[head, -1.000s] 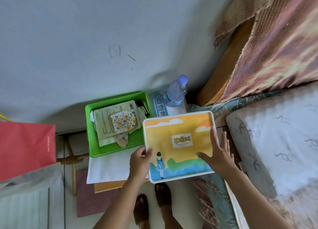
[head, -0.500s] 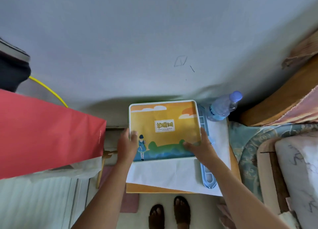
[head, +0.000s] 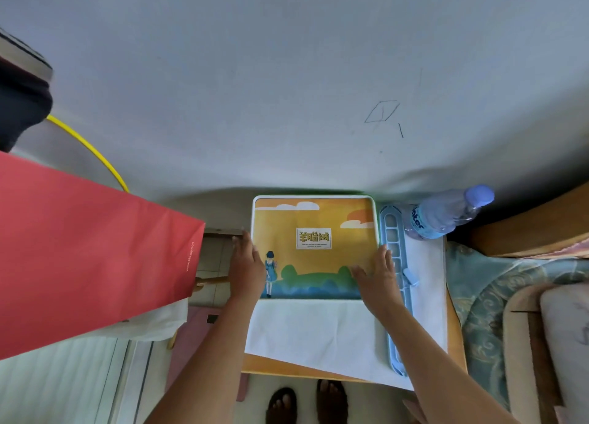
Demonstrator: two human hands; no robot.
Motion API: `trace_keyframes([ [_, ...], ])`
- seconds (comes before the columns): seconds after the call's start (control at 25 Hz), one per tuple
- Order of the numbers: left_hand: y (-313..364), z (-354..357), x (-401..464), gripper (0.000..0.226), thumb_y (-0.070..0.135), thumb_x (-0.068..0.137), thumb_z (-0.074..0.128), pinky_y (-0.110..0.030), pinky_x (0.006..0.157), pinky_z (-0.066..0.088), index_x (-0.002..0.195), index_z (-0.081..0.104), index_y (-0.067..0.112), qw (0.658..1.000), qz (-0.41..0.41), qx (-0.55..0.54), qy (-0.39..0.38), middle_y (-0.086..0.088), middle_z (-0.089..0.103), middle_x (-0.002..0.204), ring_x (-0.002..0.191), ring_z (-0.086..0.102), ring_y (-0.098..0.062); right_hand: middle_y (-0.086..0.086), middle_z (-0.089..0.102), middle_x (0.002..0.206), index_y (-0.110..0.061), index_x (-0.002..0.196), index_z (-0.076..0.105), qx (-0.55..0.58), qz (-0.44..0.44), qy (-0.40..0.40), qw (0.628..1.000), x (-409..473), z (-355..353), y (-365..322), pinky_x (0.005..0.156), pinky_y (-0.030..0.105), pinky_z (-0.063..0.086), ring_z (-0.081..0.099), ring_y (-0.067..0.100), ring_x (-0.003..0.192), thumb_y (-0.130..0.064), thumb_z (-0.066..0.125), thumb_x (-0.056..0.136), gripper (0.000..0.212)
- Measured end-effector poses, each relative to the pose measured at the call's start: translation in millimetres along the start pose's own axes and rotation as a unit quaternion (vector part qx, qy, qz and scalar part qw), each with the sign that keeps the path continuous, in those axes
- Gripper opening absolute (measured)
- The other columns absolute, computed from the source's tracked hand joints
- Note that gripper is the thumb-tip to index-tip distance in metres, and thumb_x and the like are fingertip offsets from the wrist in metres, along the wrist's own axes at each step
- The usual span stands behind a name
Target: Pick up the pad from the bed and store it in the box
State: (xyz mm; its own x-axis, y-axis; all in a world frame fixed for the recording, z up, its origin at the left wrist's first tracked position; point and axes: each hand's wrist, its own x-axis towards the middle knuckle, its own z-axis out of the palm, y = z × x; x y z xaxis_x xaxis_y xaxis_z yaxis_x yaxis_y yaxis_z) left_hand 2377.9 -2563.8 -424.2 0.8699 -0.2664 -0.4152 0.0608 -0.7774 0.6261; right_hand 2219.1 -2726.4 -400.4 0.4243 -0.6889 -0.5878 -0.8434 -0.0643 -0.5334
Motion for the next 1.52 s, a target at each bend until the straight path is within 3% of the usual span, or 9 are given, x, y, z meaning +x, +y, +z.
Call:
trace_keyframes([
  [0.12,-2,3,-1,0.049,0.010,0.101,0.029,-0.048,0.109,0.038,0.149,0.022,0.013,1.000,0.007,0.008,0.018,-0.017,0.032,0.153,0.139,0.035,-0.031,0.009,0.004,0.159,-0.015,0.148,-0.001,-0.013,-0.004,0.002,1.000,-1,2,1,0.116,0.053,0.020,0.010,0.030,0.145,-0.034,0.048,0.093,0.076],
  [0.24,-2,7,-5,0.048,0.012,0.101,0.032,-0.049,0.090,0.049,0.148,0.026,0.013,0.996,0.021,0.060,0.062,-0.023,0.055,0.130,0.115,0.054,-0.038,0.009,0.009,0.159,-0.019,0.148,0.000,-0.065,-0.026,0.023,0.997,-4,5,7,0.115,0.053,0.022,0.016,0.031,0.144,-0.040,0.038,0.096,0.068],
  [0.4,-1,14,-5,0.037,0.027,0.101,0.031,-0.040,0.067,0.047,0.119,0.053,0.003,0.988,-0.013,0.059,0.144,-0.021,0.064,0.108,0.098,0.061,-0.039,0.021,0.054,0.124,-0.009,0.126,0.046,-0.085,-0.036,0.143,0.985,7,-1,12,0.092,0.049,0.044,0.050,0.038,0.109,-0.034,0.027,0.099,0.042],
  [0.48,0,12,4,0.043,0.033,0.101,0.027,-0.036,0.065,0.042,0.102,0.057,0.002,0.985,-0.051,0.049,0.160,-0.021,0.066,0.100,0.091,0.062,-0.040,0.022,0.063,0.108,-0.005,0.109,0.055,-0.048,0.014,0.171,0.984,19,-3,9,0.081,0.045,0.046,0.057,0.040,0.098,-0.038,0.023,0.099,0.047],
  [0.76,-4,14,29,0.058,0.035,0.101,0.020,-0.033,0.062,0.039,0.091,0.063,-0.002,0.979,-0.075,0.114,0.154,-0.026,0.070,0.089,0.084,0.066,-0.042,0.030,0.066,0.101,0.001,0.097,0.064,-0.065,0.128,0.186,0.972,49,3,9,0.080,0.047,0.049,0.062,0.044,0.090,-0.038,0.018,0.098,0.060],
  [1.08,3,16,26,0.056,0.032,0.102,0.024,-0.030,0.050,0.047,0.077,0.064,0.002,0.968,-0.068,0.195,0.140,-0.016,0.070,0.066,0.059,0.067,-0.033,0.029,0.068,0.085,0.003,0.093,0.052,-0.121,0.085,0.193,0.970,47,9,8,0.065,0.042,0.050,0.063,0.041,0.073,-0.018,0.021,0.098,0.038],
  [1.28,3,11,23,0.054,0.032,0.102,0.020,-0.032,0.057,0.042,0.091,0.062,0.000,0.975,-0.043,0.177,0.129,-0.021,0.071,0.080,0.074,0.068,-0.038,0.029,0.065,0.107,0.000,0.108,0.055,-0.100,0.123,0.150,0.976,44,3,0,0.079,0.045,0.049,0.062,0.041,0.095,-0.031,0.013,0.099,0.053],
  [1.44,20,-13,23,0.042,0.033,0.101,0.027,-0.040,0.071,0.048,0.111,0.050,0.000,0.965,-0.047,0.242,0.093,-0.024,0.067,0.102,0.092,0.065,-0.039,0.020,0.048,0.134,-0.008,0.137,0.031,-0.146,0.100,0.048,0.983,31,-16,-10,0.097,0.047,0.042,0.049,0.039,0.119,-0.022,0.014,0.099,0.044],
  [1.52,33,-23,9,0.037,0.029,0.100,0.033,-0.043,0.082,0.048,0.114,0.049,0.000,0.958,-0.020,0.278,0.063,-0.023,0.063,0.114,0.105,0.060,-0.038,0.022,0.047,0.134,-0.008,0.134,0.037,-0.141,0.093,0.033,0.985,20,-25,-6,0.101,0.047,0.038,0.046,0.039,0.121,-0.029,0.016,0.098,0.046],
])
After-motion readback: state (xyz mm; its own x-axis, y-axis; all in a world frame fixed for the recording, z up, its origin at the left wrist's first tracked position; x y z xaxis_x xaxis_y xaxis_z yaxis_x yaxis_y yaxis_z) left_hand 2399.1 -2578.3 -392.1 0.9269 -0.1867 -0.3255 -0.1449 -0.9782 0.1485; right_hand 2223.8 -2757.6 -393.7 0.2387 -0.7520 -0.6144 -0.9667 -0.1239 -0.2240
